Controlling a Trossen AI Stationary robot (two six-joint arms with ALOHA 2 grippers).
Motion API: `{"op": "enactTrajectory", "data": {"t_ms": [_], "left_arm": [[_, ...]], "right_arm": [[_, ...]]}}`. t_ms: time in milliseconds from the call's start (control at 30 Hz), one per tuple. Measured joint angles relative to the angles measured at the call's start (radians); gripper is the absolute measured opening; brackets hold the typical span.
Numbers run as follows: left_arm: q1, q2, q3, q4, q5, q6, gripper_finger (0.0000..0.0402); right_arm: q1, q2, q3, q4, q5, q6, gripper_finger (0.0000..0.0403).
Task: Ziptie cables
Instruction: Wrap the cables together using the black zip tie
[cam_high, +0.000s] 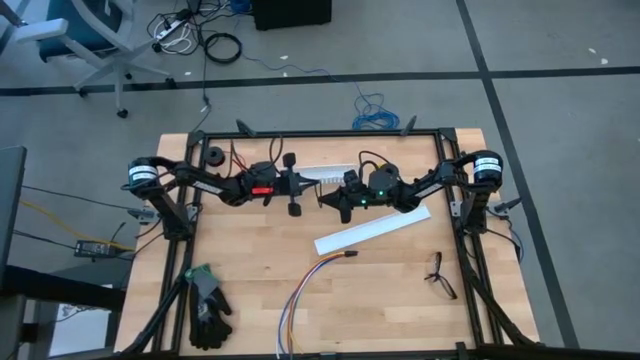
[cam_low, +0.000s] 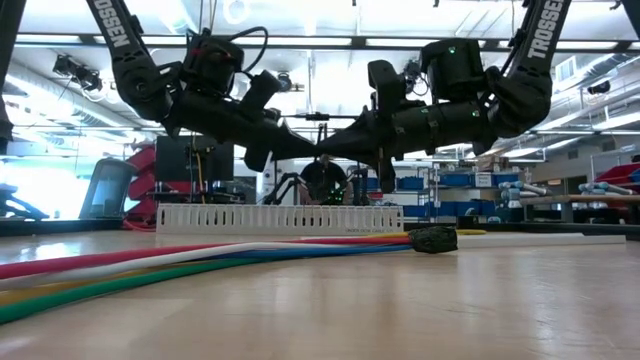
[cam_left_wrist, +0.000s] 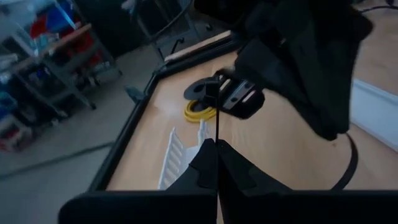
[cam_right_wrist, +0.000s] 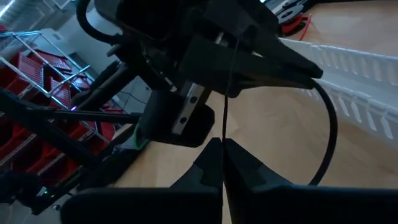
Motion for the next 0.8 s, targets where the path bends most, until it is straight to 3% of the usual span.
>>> {"op": "enactTrajectory", "data": {"t_ms": [133, 800], "left_arm": [[-0.008, 0.000, 0.000, 0.022, -0.003, 0.067, 0.0000], [-0.008, 0.000, 0.000, 0.040, -0.037, 0.067, 0.0000]], "right_arm": [[0.000, 0.000, 0.000, -0.002, -0.001, 0.000, 0.0000], [0.003, 0.000, 0.000, 0.002, -0.027, -0.031, 0.0000]]}}
